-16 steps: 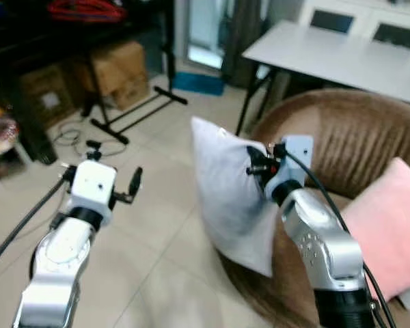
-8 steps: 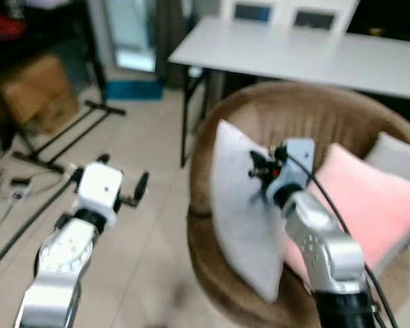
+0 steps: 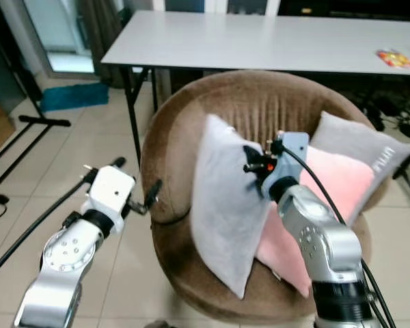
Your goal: Move the pillow to the sofa from floor
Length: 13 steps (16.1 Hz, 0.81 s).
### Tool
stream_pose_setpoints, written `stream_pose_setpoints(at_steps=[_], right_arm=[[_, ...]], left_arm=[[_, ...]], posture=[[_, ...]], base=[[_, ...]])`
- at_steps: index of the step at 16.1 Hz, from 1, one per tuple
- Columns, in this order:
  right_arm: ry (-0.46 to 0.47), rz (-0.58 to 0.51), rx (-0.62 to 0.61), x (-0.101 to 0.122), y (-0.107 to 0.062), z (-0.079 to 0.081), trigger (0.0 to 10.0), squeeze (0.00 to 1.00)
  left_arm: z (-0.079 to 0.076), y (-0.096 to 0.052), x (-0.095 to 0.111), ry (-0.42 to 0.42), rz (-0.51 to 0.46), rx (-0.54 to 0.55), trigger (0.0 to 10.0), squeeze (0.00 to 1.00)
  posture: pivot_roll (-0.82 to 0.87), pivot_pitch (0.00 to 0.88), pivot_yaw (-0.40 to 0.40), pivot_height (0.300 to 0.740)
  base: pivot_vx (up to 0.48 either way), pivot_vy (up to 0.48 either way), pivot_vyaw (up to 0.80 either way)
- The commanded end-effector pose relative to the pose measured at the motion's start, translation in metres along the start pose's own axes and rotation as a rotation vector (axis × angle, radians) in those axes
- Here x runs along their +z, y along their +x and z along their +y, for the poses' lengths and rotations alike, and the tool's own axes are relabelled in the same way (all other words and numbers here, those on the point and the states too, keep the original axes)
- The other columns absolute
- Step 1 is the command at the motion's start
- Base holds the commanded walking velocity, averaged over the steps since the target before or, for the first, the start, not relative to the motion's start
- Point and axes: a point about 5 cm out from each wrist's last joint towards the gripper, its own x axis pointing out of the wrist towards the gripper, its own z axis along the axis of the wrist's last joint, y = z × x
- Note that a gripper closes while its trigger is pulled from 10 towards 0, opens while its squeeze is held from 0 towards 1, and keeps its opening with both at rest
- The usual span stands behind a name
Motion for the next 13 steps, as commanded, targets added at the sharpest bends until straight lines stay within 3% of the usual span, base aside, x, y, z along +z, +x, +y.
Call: stream_pose_setpoints(at_steps=[1, 5, 8, 10, 13], right_arm=[[0.018, -0.056, 0.047, 0.016, 0.004, 0.007, 10.0, 0.00], [0.143, -0.039, 0.026, 0.025, 0.036, 0.012, 10.0, 0.00], [0.258, -0.013, -0.056, 0.023, 0.059, -0.002, 10.0, 0.00], [0.298, 0.021, -0.170, 0.009, 0.068, -0.025, 10.0, 0.00], [0.344, 0.120, -0.331, -0.020, 0.065, -0.064, 10.0, 0.00]], left_arm=[[0.001, -0.001, -0.003, -0.001, 0.023, -0.033, 10.0, 0.00], [-0.003, -0.005, -0.003, 0.006, 0.043, -0.163, 10.0, 0.00], [-0.007, -0.008, -0.003, 0.004, 0.056, -0.254, 10.0, 0.00], [-0.009, -0.010, -0.004, -0.006, 0.080, -0.309, 10.0, 0.00], [-0.013, -0.015, -0.005, -0.069, 0.100, -0.398, 10.0, 0.00]], posture=[[-0.02, 0.000, -0.025, 0.740], [-0.03, 0.000, -0.011, 0.740], [-0.02, 0.000, -0.004, 0.740], [-0.01, 0.000, -0.003, 0.740], [-0.01, 0.000, -0.003, 0.740]], base=[[0.000, 0.000, 0.00], [0.000, 0.000, 0.00], [0.000, 0.000, 0.00], [0.000, 0.000, 0.00], [0.000, 0.000, 0.00]])
